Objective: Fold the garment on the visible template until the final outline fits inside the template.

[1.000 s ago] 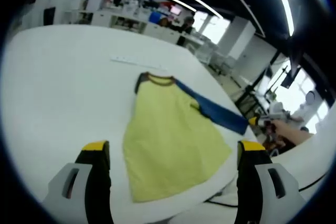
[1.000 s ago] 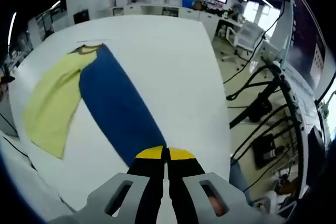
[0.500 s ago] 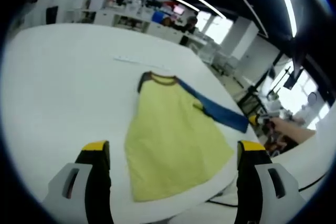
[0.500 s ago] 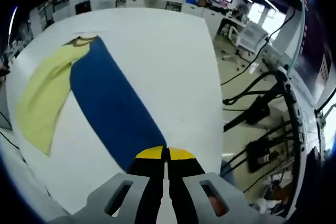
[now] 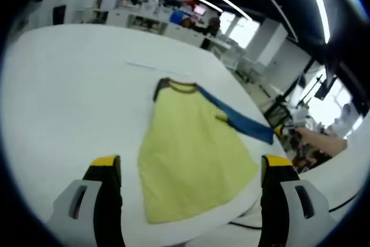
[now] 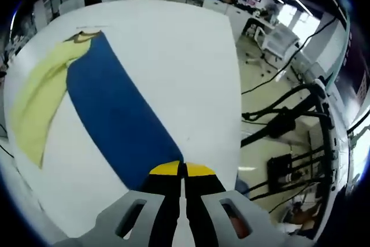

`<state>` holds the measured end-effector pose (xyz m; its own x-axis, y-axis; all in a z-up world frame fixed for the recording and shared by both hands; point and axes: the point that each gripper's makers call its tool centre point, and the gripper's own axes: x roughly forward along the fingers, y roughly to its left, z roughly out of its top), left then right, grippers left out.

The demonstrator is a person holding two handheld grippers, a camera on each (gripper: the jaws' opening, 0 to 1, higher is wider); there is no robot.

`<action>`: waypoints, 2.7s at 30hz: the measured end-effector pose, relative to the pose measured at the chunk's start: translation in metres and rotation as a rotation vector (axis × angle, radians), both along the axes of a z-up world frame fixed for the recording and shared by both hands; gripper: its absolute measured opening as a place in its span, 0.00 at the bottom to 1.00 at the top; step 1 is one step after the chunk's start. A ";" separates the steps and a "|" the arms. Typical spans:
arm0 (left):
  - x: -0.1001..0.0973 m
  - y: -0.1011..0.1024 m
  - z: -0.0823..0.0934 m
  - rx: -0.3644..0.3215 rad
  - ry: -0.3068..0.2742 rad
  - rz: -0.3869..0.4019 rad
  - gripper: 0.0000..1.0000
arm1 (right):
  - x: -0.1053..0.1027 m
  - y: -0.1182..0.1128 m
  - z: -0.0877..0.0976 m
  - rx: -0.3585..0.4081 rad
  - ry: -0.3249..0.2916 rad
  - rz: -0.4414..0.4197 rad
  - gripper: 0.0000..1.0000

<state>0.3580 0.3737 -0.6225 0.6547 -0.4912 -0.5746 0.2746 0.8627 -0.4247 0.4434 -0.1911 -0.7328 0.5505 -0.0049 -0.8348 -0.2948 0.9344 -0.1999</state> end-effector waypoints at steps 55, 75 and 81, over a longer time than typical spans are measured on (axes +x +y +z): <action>0.020 -0.018 -0.004 0.038 0.039 -0.020 0.97 | 0.035 -0.027 -0.017 -0.064 0.059 0.022 0.02; 0.027 -0.021 -0.005 0.046 0.045 -0.023 0.97 | 0.045 -0.038 -0.020 -0.074 0.070 0.027 0.02; 0.028 -0.022 -0.005 0.046 0.045 -0.025 0.97 | 0.045 -0.038 -0.021 -0.073 0.073 0.024 0.02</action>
